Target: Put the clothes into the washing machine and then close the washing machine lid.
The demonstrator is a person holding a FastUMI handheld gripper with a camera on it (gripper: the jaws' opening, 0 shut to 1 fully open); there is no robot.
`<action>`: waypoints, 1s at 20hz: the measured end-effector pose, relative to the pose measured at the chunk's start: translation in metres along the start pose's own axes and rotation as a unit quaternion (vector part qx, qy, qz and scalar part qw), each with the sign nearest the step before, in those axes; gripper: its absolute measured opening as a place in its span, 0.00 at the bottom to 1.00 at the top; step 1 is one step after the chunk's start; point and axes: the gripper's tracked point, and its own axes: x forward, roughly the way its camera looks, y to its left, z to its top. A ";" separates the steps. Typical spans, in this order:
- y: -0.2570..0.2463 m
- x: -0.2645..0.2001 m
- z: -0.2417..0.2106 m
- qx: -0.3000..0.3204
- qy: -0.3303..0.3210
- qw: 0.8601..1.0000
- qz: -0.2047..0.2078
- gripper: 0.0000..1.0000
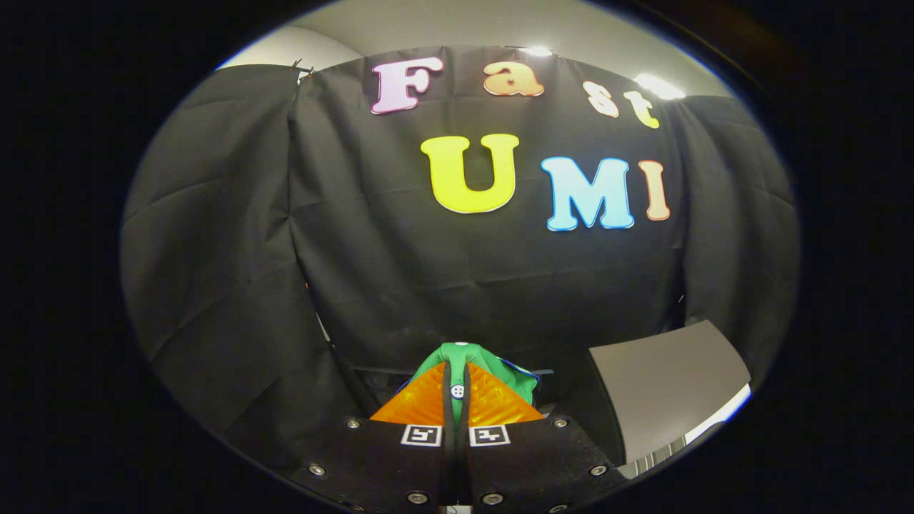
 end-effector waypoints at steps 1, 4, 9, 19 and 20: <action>0.006 0.003 -0.009 -0.001 -0.001 1.000 0.003 0.00; 0.011 0.022 -0.051 0.008 0.027 1.000 0.003 0.00; 0.012 0.056 -0.117 0.011 0.052 0.998 0.012 0.00; -0.006 0.114 -0.238 -0.014 0.139 0.990 0.002 0.00; -0.007 0.118 -0.247 -0.014 0.147 0.989 0.003 0.00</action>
